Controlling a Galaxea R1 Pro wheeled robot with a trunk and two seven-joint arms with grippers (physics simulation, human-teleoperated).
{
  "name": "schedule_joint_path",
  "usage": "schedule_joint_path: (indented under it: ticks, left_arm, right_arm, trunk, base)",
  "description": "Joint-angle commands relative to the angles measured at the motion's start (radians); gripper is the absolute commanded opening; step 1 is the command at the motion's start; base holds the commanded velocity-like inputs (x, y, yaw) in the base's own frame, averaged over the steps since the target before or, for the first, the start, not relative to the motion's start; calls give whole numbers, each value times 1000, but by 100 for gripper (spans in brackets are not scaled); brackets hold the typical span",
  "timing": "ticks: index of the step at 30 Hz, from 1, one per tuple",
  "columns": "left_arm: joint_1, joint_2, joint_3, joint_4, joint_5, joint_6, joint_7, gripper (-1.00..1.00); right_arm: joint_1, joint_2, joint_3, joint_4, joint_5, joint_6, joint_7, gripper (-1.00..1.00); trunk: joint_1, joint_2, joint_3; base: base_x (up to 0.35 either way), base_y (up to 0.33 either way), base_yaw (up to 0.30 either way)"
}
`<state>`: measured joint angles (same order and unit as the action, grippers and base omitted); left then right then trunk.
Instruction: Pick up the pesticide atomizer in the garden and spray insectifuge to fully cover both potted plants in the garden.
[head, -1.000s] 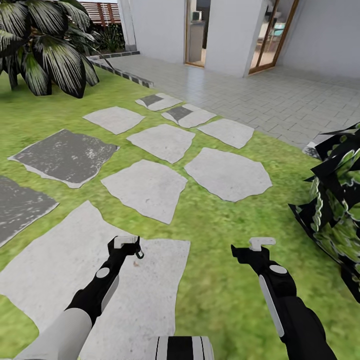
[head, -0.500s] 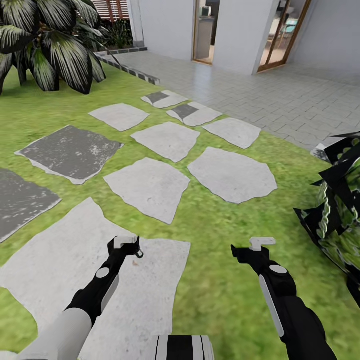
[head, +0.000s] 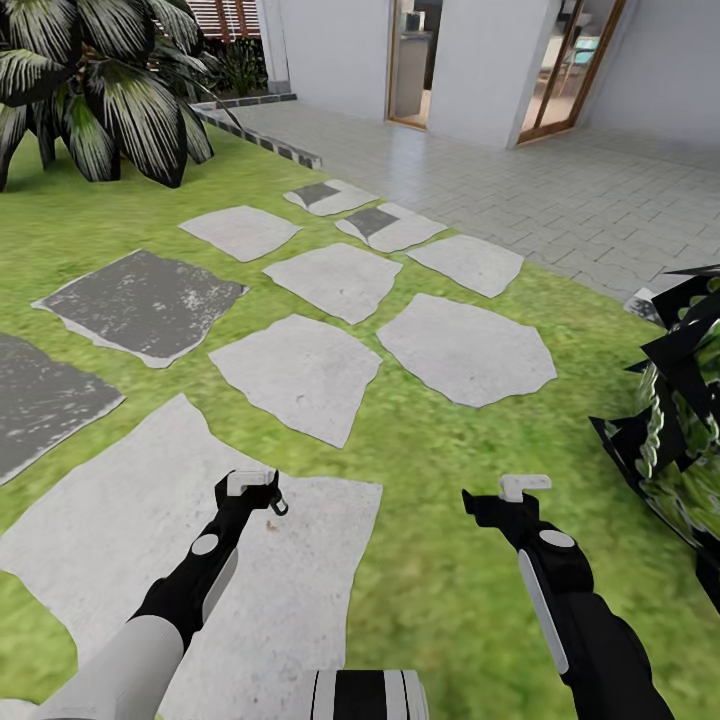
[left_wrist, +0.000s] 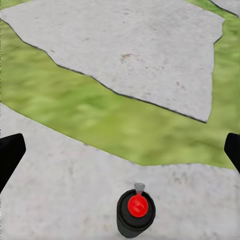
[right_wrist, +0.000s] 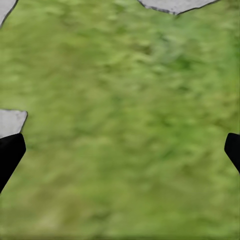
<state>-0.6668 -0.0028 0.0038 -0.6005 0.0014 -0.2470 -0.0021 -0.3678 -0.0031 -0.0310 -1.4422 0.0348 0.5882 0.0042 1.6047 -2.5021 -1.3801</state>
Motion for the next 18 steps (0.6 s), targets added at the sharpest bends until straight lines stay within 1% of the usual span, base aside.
schedule_joint_path:
  ticks: [1, 4, 18]
  left_arm:
    - [0, 0, 1, 1, 0, -3, 0, 100]
    - [0, 0, 0, 1, 0, -3, 1, 100]
    - [0, 0, 1, 2, 0, -3, 1, 100]
  right_arm:
    - [0, 0, 0, -1, 4, 5, 0, 100]
    - [0, 0, 0, -1, 4, 5, 0, 100]
    - [0, 0, 2, -1, 4, 5, 0, 100]
  trunk:
    - [0, 0, -1]
    - [0, 0, -1]
    - [6, -4, -55]
  base:
    - [0, 0, 0]
    - [0, 0, 0]
    - [0, 0, 0]
